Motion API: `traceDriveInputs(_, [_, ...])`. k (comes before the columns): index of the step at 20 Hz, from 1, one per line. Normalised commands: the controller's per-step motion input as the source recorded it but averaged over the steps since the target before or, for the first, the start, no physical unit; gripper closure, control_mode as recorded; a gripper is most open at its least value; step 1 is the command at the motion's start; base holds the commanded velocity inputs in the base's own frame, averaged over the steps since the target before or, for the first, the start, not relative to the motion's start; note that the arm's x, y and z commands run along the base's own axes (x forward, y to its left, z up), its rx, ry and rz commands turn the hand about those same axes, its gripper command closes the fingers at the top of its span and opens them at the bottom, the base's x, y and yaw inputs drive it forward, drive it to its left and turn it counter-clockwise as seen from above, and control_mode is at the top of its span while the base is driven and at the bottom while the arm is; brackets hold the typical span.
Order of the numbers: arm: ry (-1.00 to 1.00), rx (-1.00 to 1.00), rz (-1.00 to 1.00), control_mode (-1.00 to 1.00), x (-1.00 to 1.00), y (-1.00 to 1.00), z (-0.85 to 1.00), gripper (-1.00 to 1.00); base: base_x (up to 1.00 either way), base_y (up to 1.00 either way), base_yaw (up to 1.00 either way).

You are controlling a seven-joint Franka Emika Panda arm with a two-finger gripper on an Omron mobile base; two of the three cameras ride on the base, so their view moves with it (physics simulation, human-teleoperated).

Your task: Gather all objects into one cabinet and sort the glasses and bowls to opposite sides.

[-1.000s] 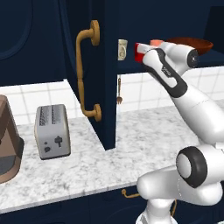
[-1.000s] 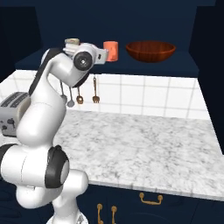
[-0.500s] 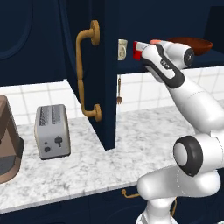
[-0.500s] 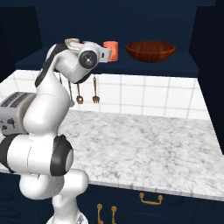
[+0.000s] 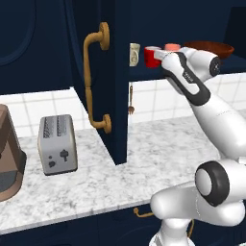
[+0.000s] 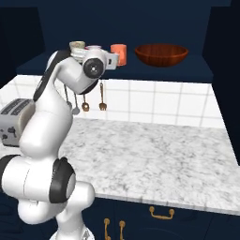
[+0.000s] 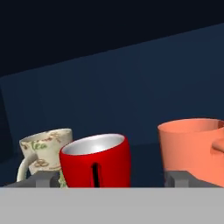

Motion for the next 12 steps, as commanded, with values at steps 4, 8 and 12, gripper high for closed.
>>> traceDriveInputs(4, [0.05, 0.0, 0.0, -1.0, -1.0, 0.16, 0.73, -1.0, 0.0, 0.0, 0.0])
traceDriveInputs(8, [0.16, -0.1, 0.0, -1.0, -1.0, 0.09, 0.88, -1.0, 0.0, 0.0, 0.0])
traceDriveInputs(12, [0.17, -0.49, 0.0, -1.0, -1.0, -0.34, 0.58, -1.0, 0.0, 0.0, 0.0])
